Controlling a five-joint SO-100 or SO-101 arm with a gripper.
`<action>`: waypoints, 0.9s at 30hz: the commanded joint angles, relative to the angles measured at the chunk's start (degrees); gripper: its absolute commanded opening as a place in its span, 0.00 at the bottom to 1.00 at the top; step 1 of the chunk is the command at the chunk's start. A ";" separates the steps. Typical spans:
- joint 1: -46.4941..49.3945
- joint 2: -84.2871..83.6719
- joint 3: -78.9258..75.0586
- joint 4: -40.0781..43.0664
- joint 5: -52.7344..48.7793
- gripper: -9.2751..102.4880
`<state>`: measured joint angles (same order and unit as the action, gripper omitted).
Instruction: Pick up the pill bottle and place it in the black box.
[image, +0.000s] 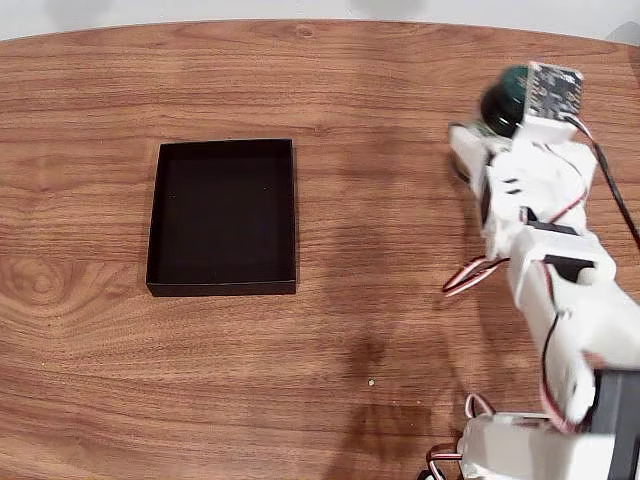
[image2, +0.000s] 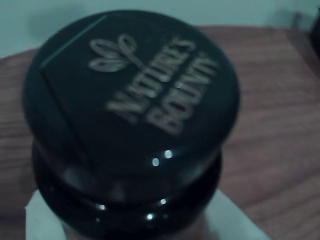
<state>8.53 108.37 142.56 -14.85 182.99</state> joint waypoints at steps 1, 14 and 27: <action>-5.89 9.93 -2.46 4.39 -0.97 0.30; -23.64 9.05 -9.23 9.49 -3.96 0.29; -35.77 -2.99 -18.72 9.14 -2.72 0.28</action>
<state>-24.70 107.49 131.13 -2.55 179.21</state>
